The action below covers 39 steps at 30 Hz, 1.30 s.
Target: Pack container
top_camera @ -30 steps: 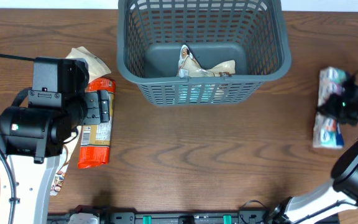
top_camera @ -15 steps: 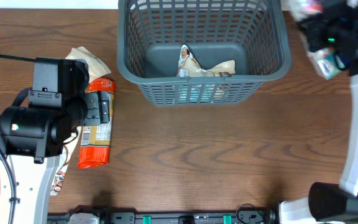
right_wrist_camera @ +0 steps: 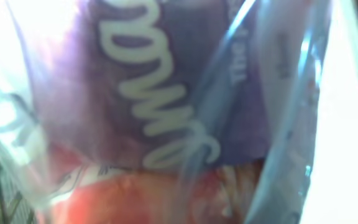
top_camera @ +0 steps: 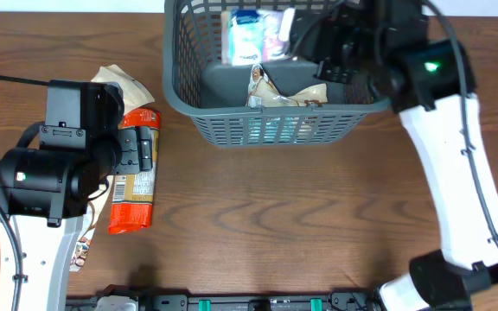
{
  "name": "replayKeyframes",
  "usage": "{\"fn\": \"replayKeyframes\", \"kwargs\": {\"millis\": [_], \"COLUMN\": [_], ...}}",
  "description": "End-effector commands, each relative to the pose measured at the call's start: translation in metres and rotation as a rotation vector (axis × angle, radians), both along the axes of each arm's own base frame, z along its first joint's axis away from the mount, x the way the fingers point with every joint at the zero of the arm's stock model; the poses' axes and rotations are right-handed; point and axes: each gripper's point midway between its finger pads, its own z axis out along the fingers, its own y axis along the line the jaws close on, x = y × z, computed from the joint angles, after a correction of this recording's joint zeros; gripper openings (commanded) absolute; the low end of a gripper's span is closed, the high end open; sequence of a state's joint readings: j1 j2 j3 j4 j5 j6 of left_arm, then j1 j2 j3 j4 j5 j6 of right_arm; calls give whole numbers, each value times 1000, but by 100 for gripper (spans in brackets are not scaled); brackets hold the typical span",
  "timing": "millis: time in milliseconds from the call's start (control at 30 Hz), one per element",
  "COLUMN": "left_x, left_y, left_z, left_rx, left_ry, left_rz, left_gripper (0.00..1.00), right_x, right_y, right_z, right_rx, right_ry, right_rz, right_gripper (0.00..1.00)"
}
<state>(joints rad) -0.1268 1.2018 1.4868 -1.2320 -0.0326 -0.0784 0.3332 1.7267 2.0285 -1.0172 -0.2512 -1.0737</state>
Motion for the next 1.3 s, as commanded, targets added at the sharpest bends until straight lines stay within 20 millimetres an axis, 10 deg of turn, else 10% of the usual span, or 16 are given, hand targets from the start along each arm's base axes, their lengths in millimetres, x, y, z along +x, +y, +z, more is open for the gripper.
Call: {"fn": "replayKeyframes", "kwargs": {"millis": [0,433,533,600,833,1033,1167,1267], "left_x": [-1,0,0,0,0,-1,-4,-8], "left_y": [1,1,1,1,1,1,2,2], "left_z": [0,0,0,0,0,0,-1,-2], "left_rx": [-3,-3,-3,-3,-4,-4,-2,3], "left_ry": [0,0,-1,0,0,3,15,46], "left_rz": [9,9,9,9,12,12,11,11], "left_gripper": [84,84,84,85,99,99,99,99], "right_x": [17,57,57,59,55,30,19,7], "right_y": [10,8,8,8,7,-4,-50,-131], "right_z": [-31,-159,-160,-151,-94,-3,69,121], "right_rx": [-41,-81,-80,-57,38,142,239,415], "right_ry": [44,338,340,324,251,98,-68,-171], "right_rz": [50,-38,-40,-60,-125,-161,-360,-715], "right_gripper": [1,3,33,64,82,86,99,99]}}
